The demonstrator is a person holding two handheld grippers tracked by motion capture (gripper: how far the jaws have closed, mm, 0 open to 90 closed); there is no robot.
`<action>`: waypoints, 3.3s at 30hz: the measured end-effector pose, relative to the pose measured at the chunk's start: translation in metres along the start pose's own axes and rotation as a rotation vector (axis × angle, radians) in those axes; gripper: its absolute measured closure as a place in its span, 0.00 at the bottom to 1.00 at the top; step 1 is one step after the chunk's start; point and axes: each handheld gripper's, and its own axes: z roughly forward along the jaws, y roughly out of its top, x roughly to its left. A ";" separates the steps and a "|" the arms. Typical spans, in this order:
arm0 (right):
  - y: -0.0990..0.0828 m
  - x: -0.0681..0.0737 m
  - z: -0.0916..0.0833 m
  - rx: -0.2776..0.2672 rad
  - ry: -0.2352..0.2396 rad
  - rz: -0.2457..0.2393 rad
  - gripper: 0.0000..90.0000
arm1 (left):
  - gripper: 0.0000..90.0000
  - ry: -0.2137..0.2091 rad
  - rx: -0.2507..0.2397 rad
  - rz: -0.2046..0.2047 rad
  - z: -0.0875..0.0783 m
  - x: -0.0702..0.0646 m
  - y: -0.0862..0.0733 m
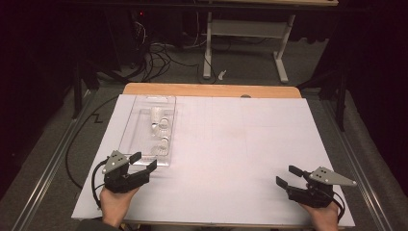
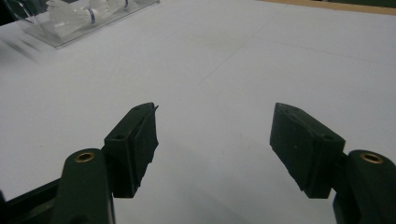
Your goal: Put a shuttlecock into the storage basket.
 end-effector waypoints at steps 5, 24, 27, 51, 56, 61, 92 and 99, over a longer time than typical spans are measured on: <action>0.000 0.000 0.000 0.000 0.000 -0.002 0.36 | 0.37 -0.001 -0.003 0.001 0.000 -0.001 -0.001; 0.000 0.000 0.000 0.001 0.001 -0.002 0.36 | 0.35 0.002 -0.003 -0.005 0.003 0.000 -0.008; 0.000 0.000 0.000 0.000 0.001 -0.002 0.36 | 0.35 0.001 0.000 -0.009 0.004 0.001 -0.009; 0.000 0.000 0.000 -0.002 0.000 -0.003 0.36 | 0.35 0.007 0.013 -0.021 0.006 0.002 -0.014; 0.000 0.000 0.000 0.000 -0.001 -0.005 0.36 | 0.35 0.006 0.021 -0.019 0.007 0.001 -0.015; 0.000 0.000 0.000 0.000 0.000 -0.004 0.36 | 0.35 0.005 0.030 -0.021 0.009 0.001 -0.016; 0.000 -0.001 0.000 0.000 -0.001 -0.004 0.36 | 0.36 0.001 0.019 -0.022 0.008 0.000 -0.017; 0.000 -0.001 0.000 -0.002 -0.001 -0.001 0.36 | 0.36 -0.002 0.019 -0.021 0.008 0.000 -0.017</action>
